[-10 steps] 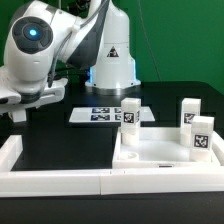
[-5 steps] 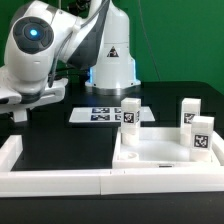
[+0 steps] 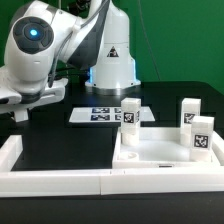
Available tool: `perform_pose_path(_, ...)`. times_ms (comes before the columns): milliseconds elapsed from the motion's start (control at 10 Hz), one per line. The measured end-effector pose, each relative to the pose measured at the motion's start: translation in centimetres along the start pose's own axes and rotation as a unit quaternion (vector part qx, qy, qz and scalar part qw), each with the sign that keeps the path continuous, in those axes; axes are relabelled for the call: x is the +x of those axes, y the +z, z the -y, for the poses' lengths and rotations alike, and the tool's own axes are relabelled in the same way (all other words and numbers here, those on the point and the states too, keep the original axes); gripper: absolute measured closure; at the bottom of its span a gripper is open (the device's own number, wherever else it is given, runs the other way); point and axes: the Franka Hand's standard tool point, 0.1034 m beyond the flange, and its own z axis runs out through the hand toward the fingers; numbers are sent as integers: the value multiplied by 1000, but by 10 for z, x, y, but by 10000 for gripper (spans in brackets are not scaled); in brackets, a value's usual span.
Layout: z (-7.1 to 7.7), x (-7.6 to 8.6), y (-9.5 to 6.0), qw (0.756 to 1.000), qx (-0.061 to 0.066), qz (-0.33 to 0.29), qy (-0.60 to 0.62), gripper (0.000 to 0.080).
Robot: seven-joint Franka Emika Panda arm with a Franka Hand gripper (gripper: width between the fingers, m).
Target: Assemble square table
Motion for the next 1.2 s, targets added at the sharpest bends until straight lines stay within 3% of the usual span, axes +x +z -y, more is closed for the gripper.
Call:
perform_pose_path(900,0,0,0,1000,0,0,0,510)
perform_pose_path(1000,3,1,-6,1000,2,6,-2,510)
perform_pose_path(1100,11,5,-38,1000,13,18,-7,510)
perform_pose_path(1200,17,17,-83,1000,20,3,-4,509)
